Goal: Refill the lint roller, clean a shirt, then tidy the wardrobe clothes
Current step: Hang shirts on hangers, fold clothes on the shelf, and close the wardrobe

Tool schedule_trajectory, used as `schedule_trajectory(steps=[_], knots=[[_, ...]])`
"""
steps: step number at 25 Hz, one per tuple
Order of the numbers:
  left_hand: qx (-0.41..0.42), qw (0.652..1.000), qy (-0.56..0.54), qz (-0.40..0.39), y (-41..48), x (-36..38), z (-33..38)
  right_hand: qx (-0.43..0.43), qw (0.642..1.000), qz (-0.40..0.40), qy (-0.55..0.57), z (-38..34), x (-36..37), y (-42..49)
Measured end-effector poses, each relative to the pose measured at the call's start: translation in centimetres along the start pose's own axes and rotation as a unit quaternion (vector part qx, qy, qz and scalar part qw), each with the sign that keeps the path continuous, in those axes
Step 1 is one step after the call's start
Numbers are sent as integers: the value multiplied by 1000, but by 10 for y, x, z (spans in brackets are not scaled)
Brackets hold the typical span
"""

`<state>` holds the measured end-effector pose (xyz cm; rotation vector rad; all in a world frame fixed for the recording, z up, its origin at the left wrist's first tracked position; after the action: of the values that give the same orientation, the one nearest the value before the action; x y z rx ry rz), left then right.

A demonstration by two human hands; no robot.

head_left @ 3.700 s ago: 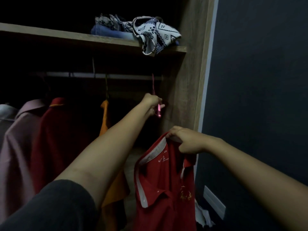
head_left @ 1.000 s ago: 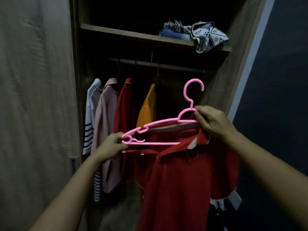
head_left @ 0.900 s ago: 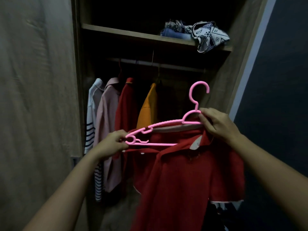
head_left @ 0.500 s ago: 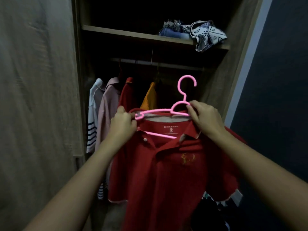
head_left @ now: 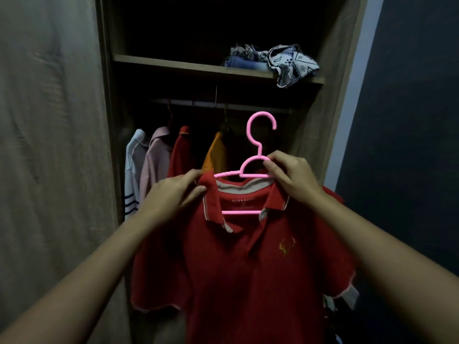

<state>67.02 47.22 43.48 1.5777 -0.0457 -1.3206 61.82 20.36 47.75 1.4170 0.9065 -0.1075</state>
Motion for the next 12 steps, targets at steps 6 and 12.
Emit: schedule_trajectory(steps=[6, 12], knots=[[-33, 988, -130, 81, 8, -22, -7, 45, 998, -23, -34, -1, -4, 1], [-86, 979, -152, 107, 11, -51, -25, 127, 990, -50, -31, 23, -12, -28]])
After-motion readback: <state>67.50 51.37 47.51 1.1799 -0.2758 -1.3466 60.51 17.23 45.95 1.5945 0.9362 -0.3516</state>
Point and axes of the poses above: each hand's wrist, its own y-axis towards the middle knuckle, its own x-axis out of the palm, z = x × y, the point moved 3 cm from there along y, towards the middle knuckle, and after that the axes turned 4 degrees about -x, right-handed, at the moved point
